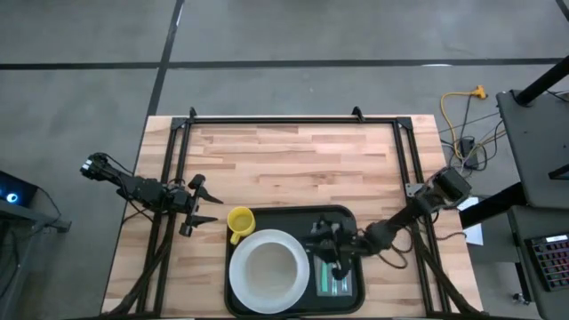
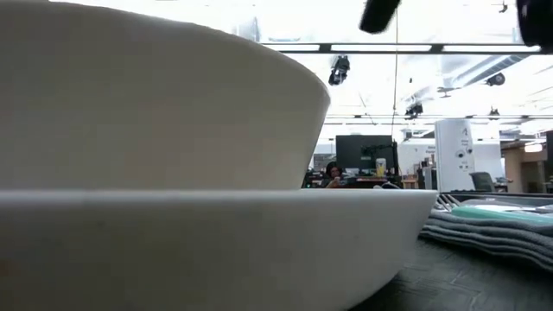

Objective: Set up tray
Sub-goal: Return to Home Position

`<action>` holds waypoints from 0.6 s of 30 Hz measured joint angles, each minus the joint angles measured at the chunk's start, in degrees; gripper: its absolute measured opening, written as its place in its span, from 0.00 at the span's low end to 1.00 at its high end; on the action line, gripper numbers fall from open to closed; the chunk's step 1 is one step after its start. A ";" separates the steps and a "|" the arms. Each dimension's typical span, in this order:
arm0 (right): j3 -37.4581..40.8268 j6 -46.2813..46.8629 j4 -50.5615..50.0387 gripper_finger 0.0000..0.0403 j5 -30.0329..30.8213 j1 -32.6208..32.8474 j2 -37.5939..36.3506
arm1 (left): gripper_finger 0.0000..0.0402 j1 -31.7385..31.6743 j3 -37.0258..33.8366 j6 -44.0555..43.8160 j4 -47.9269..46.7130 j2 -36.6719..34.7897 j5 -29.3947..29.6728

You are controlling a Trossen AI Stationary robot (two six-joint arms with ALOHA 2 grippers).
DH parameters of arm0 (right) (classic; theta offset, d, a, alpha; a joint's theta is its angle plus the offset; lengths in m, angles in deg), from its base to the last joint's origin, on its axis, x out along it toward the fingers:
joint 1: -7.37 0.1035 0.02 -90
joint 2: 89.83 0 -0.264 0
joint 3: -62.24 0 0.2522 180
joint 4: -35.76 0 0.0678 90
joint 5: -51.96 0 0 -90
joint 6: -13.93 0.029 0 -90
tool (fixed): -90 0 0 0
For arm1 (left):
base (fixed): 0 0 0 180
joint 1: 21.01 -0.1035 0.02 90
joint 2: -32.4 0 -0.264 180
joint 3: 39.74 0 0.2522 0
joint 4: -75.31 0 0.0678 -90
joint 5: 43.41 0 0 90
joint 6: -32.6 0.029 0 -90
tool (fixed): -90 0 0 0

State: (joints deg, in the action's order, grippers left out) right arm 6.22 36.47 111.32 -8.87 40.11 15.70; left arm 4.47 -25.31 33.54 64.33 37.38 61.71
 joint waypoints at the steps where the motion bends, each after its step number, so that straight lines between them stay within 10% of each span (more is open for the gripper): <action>1: 0.75 2.22 -0.33 0.29 -4.47 -0.92 -1.21 | 0.56 -0.02 0.00 -0.03 0.05 0.16 0.08; 7: -0.23 2.86 -2.60 0.29 -19.60 -6.42 -3.93 | 0.56 0.00 -0.02 -0.03 0.37 1.93 0.11; 18: 5.75 -6.05 -2.92 0.28 -24.61 -11.18 -13.15 | 0.56 -0.01 -0.04 -0.01 0.64 4.89 0.11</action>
State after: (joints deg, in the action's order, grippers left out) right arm 11.97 30.42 108.40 -33.48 28.93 2.55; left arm 4.46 -25.35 33.53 64.97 42.27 61.82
